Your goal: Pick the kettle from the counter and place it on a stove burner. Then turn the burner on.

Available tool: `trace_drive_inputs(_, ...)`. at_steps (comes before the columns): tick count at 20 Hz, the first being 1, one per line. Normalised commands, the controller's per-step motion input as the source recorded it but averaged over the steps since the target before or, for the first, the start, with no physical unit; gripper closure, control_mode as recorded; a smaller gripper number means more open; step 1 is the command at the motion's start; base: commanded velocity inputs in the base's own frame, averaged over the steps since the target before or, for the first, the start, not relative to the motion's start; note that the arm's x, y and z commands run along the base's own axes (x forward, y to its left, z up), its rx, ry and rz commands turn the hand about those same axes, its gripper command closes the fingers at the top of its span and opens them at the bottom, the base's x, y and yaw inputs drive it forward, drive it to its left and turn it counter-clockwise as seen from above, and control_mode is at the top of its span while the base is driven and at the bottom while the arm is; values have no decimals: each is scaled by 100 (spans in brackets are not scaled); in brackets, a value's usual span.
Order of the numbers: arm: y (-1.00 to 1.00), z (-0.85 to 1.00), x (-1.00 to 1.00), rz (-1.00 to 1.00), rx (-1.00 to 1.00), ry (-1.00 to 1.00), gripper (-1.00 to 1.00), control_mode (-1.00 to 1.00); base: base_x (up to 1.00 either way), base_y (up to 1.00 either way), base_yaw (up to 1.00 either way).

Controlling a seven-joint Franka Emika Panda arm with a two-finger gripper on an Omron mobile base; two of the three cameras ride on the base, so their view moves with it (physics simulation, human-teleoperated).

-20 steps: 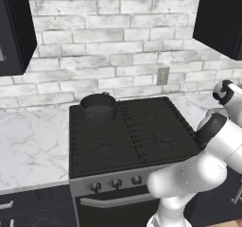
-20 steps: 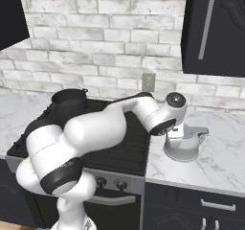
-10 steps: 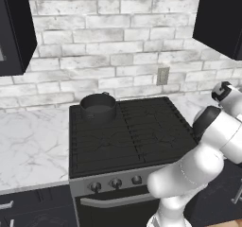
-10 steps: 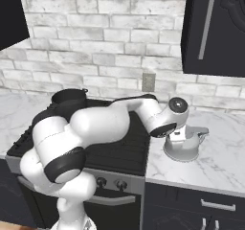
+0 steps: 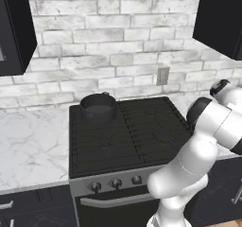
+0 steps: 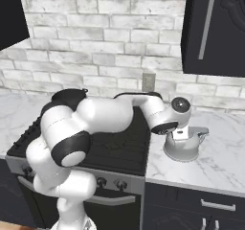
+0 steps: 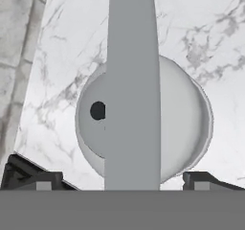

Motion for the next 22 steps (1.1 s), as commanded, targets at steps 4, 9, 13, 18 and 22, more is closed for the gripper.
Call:
trace_drive_inputs(4,-40,0,23,1,6,0,-100,-100,0,0,0)
trace_drive_inputs(9,-32,0,4,2,3,0,100,-100,0,0,0)
trace_drive_inputs(13,0,0,0,0,0,0,100,-100,0,0,0)
trace_drive_inputs(18,0,0,0,0,0,-3,100,-100,0,0,0)
trace_drive_inputs(22,1,11,-4,0,0,-16,100,-100,0,0,0)
